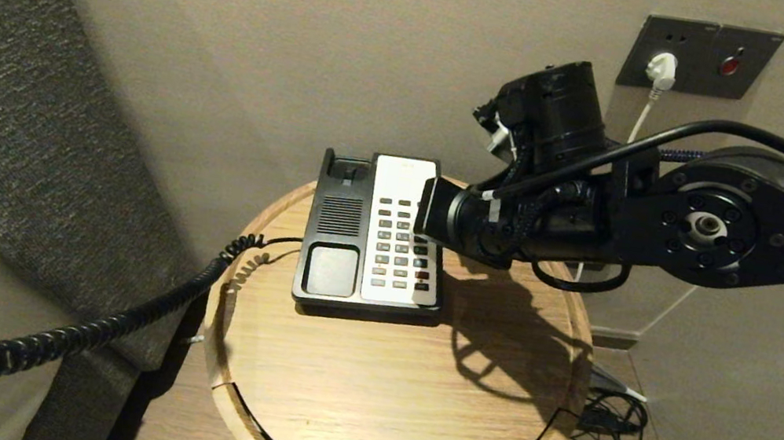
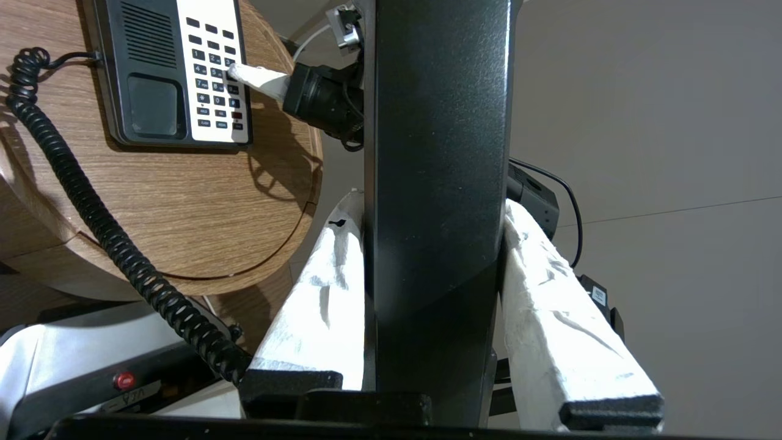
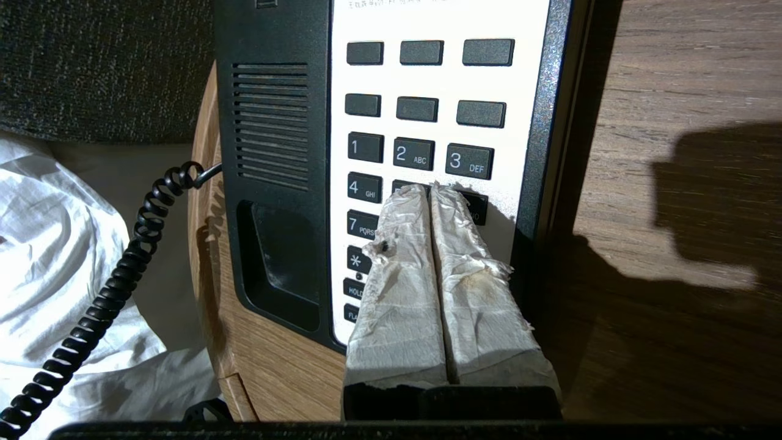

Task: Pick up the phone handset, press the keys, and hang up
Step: Dial the number

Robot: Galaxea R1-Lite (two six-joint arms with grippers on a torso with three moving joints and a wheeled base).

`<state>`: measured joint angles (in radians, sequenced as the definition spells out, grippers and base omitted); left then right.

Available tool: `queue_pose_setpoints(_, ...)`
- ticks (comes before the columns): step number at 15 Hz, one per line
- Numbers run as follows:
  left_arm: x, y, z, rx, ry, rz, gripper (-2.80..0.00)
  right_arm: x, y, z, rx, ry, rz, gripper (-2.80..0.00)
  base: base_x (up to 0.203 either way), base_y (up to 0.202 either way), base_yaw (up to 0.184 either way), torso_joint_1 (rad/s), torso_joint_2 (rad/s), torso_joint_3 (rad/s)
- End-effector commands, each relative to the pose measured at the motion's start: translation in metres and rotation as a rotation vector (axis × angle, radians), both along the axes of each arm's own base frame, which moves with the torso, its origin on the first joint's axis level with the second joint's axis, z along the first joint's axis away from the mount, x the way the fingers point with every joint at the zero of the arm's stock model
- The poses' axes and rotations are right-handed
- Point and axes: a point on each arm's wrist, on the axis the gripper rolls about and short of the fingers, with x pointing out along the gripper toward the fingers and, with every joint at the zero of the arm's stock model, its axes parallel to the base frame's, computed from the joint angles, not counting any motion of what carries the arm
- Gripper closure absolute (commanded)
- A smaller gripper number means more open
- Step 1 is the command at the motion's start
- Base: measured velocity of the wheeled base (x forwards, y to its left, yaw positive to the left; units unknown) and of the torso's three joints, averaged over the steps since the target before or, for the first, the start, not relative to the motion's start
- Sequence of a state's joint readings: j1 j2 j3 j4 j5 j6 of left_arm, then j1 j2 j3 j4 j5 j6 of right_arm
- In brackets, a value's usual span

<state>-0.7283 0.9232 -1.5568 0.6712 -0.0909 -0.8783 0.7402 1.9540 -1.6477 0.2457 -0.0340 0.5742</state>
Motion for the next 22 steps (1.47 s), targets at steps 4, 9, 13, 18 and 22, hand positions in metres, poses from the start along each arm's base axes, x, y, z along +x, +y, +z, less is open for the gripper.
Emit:
queue_pose_setpoints(4,-0.001,0.001,0.000,-0.004,0.003,0.002,0.00,0.000,0.001,0.000,-0.001,-0.003,0.002,0.00,0.000,0.000,0.000,0.000,0.00,0.000)
queue_pose_setpoints(9,-0.001,0.001,-0.001,-0.001,0.006,0.002,0.00,0.001,-0.001,-0.001,-0.018,-0.004,-0.018,0.00,0.000,0.000,0.000,0.000,0.00,0.000)
queue_pose_setpoints(13,0.000,0.000,-0.001,0.000,0.008,0.002,0.00,0.003,-0.002,-0.002,-0.021,-0.006,-0.030,0.00,0.000,0.000,0.000,0.000,0.00,0.000)
queue_pose_setpoints(18,0.000,0.000,-0.001,0.000,0.008,0.003,0.00,0.003,-0.002,-0.007,-0.034,0.007,-0.028,0.00,0.000,0.000,0.000,0.000,0.00,0.000)
queue_pose_setpoints(22,0.000,0.000,-0.001,0.000,0.008,0.002,0.00,0.002,-0.003,-0.013,-0.052,0.022,-0.027,0.00,0.000,0.000,0.000,0.000,0.00,0.000)
